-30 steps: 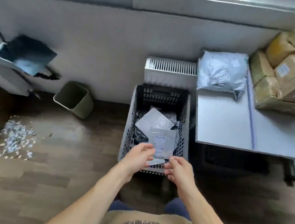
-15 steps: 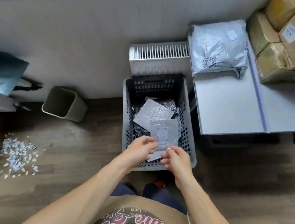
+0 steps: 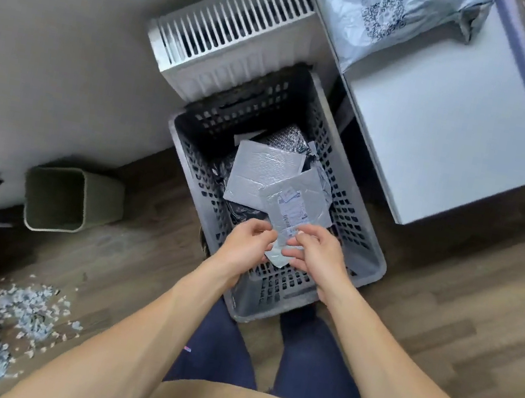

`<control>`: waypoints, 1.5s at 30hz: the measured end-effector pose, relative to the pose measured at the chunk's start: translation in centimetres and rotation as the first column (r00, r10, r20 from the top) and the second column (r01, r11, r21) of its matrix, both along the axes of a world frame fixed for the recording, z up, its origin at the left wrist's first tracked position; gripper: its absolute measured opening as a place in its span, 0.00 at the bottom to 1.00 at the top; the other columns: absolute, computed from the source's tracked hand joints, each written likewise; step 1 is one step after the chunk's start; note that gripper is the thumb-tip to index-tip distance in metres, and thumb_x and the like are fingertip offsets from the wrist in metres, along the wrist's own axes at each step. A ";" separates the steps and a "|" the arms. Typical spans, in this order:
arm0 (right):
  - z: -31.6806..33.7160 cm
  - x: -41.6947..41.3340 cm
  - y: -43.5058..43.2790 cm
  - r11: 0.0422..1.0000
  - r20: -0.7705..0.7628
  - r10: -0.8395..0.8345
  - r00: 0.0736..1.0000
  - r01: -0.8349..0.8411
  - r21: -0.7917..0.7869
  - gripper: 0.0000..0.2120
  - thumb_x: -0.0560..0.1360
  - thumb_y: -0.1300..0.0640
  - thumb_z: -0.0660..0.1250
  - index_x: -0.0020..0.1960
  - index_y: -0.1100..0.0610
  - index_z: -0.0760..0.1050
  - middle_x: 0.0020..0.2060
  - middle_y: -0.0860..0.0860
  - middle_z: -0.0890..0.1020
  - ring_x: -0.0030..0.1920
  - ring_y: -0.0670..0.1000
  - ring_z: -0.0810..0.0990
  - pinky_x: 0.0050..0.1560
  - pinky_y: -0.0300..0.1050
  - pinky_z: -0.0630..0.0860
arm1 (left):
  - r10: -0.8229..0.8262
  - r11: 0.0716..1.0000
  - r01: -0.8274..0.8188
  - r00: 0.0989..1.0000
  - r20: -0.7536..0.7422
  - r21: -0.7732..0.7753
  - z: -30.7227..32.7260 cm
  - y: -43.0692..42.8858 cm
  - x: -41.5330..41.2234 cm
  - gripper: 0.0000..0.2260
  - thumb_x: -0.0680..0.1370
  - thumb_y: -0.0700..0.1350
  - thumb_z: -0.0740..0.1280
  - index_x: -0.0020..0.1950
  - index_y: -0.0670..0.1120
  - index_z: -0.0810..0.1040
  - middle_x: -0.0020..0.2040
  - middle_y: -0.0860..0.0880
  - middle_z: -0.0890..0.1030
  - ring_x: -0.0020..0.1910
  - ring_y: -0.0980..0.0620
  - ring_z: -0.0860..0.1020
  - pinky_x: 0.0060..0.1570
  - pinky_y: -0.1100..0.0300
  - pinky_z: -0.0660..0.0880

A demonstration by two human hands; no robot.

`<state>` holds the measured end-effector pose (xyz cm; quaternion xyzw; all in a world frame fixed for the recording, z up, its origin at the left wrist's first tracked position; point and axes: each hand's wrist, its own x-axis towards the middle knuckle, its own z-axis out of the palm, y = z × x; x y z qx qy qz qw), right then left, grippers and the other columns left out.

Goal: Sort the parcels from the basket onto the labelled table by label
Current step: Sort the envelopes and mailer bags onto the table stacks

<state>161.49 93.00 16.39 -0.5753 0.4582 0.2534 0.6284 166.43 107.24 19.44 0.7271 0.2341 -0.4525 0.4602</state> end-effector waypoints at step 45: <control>10.8 11.2 -1.4 0.238 0.153 0.965 0.215 -0.459 -0.856 0.07 0.77 0.59 0.67 0.54 0.58 0.79 0.49 0.56 0.83 0.53 0.60 0.80 0.56 0.55 0.74 | -0.567 0.816 0.375 0.364 0.739 0.441 10.7 1.5 5.8 0.18 0.77 0.49 0.61 0.58 0.48 0.87 0.60 0.52 0.84 0.61 0.47 0.76 0.63 0.48 0.72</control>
